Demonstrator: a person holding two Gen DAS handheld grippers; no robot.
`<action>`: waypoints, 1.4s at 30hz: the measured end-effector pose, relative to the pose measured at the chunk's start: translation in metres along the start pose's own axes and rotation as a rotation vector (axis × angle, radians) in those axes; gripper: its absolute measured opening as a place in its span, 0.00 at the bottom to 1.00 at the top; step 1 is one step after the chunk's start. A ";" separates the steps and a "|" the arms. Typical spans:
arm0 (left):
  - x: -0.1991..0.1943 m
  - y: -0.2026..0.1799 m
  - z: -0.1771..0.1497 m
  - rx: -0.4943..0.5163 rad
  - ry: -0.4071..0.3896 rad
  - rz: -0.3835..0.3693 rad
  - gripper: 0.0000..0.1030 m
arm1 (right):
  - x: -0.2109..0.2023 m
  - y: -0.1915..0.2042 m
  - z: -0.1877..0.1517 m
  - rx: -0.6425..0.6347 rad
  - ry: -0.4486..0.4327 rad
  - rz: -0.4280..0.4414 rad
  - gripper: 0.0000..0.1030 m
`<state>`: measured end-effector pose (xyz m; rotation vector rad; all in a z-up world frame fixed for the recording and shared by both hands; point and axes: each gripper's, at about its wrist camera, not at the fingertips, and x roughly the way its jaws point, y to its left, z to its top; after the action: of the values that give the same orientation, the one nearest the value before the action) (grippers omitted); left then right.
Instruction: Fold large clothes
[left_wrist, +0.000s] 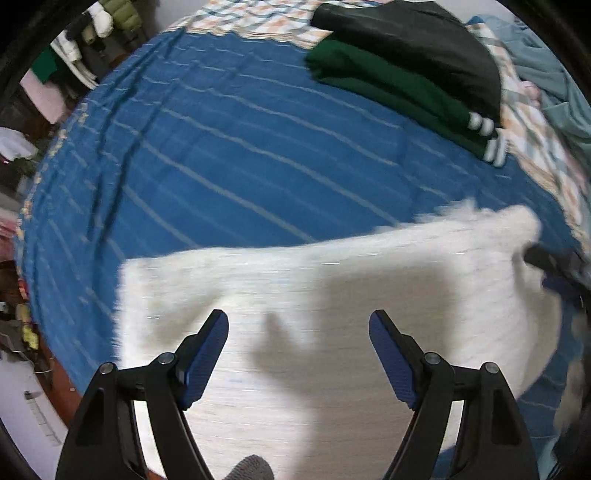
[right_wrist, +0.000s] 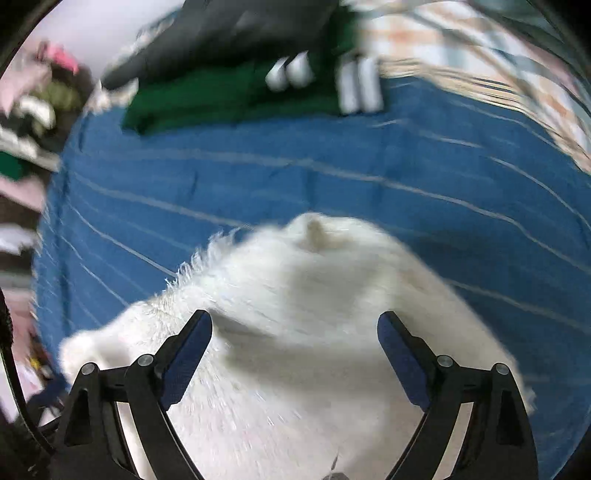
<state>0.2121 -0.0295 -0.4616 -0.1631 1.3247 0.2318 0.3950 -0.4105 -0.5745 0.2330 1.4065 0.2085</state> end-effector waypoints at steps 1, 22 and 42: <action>0.001 -0.014 0.001 0.011 0.006 -0.024 0.75 | -0.021 -0.020 -0.010 0.049 -0.024 0.013 0.90; 0.067 -0.038 0.002 0.003 0.053 -0.058 1.00 | 0.050 -0.178 -0.098 0.590 -0.155 0.705 0.89; 0.038 -0.127 0.033 0.037 0.008 -0.342 1.00 | -0.169 -0.090 -0.063 0.265 -0.439 0.406 0.23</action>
<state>0.2842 -0.1410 -0.4922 -0.3549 1.2859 -0.0831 0.3072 -0.5423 -0.4491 0.7415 0.9350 0.2846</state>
